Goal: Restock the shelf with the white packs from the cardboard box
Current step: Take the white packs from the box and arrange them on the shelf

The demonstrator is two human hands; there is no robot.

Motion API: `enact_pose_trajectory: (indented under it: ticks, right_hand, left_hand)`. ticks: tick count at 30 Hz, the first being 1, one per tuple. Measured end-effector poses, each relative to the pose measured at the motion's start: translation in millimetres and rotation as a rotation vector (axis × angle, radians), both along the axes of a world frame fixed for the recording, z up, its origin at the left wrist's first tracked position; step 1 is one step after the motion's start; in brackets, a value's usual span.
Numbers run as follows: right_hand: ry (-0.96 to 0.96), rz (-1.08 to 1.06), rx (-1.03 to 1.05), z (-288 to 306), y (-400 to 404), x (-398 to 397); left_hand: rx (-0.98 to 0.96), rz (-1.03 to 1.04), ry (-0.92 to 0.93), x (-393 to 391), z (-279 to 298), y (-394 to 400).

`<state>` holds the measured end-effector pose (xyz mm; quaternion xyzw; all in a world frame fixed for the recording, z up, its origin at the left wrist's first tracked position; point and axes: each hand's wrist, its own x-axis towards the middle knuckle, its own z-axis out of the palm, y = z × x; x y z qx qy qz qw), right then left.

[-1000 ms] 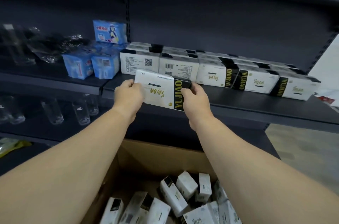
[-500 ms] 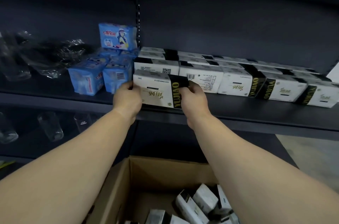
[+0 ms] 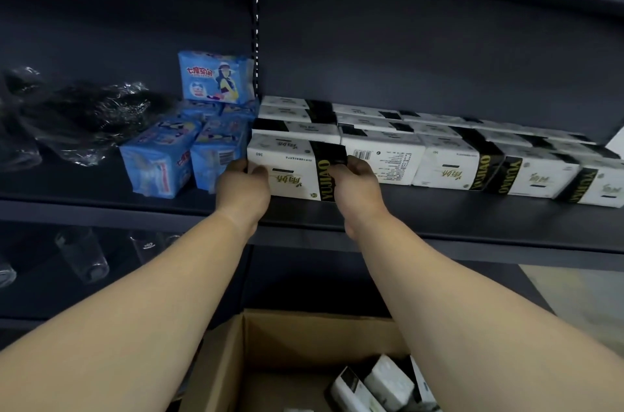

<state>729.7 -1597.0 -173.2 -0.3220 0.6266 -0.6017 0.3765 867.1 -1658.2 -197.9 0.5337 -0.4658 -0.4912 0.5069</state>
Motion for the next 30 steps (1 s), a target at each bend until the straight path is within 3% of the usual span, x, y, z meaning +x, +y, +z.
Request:
enact_pose_trajectory:
  ticks: [16, 30]
  right_hand:
    - [-0.062, -0.042, -0.013, 0, -19, 5]
    - [-0.103, -0.022, 0.061, 2, -17, 6]
  left_hand:
    - [0.033, 0.08, -0.097, 0, 4, -9]
    - [0.082, 0.099, 0.039, -3, 11, 4]
